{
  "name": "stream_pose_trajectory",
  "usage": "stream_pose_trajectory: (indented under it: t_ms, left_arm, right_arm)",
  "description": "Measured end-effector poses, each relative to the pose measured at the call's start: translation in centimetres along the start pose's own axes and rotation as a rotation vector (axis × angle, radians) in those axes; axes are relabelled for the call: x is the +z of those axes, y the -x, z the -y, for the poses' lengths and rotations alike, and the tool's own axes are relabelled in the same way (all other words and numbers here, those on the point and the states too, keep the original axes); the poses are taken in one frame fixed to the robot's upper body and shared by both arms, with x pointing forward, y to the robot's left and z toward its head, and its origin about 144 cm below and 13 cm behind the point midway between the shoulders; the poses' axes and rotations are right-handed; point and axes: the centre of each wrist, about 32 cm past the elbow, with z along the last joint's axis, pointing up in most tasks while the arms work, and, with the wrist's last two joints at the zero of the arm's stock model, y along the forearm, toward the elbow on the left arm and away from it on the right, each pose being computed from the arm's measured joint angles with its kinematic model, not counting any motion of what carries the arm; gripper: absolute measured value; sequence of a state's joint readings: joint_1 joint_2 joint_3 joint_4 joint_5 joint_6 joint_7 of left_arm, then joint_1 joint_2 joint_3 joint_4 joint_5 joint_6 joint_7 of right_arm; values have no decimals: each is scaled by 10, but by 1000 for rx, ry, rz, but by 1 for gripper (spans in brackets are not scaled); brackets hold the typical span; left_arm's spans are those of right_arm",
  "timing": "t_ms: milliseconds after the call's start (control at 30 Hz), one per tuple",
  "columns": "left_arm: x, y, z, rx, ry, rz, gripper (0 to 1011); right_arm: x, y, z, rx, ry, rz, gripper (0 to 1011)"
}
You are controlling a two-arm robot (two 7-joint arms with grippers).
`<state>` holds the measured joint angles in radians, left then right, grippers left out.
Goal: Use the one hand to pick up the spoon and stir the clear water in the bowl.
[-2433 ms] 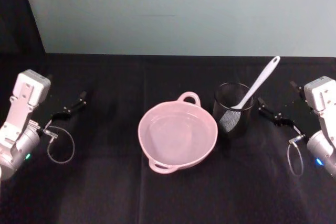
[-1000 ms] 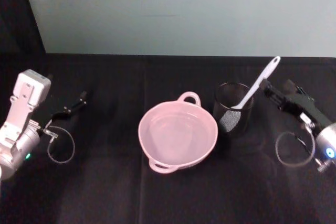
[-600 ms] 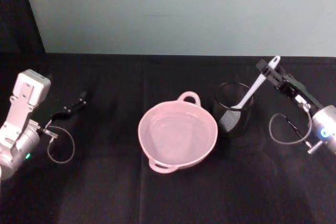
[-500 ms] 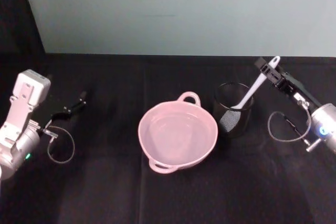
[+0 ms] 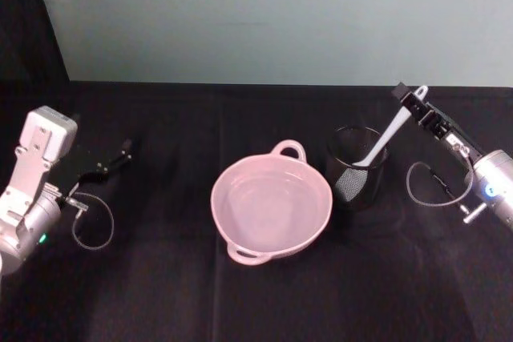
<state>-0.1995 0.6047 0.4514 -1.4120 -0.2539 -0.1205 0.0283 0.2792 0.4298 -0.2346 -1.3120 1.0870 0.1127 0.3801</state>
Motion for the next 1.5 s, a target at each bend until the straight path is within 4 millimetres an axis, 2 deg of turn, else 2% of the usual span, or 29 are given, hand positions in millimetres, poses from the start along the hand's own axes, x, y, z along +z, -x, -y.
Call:
stream_pose_trajectory:
  t_ms: [100,367,500,700,1000,1333,1500]
  left_arm:
    - [0,0,0,0,0,0,1011]
    - [0,0,0,0,0,0,1011]
    - [0,0,0,0,0,0,1011]
    - [0,0,0,0,0,0,1011]
    - [0,0,0,0,0,0,1011]
    - [0,0,0,0,0,0,1011]
    - [0,0,0,0,0,0,1011]
  right_arm:
    - [-1,0,0,-1,2,-2,390]
    - [0,1,1,2,-1,26,123]
    - [2,3,1,12,-11,65,114]
    - [11,14,1,51,-30,240,114]
    - [42,47,-3,144,-36,498,113]
    - [75,79,-5,219,-24,632,113]
    - [83,85,-2,228,-34,645,113]
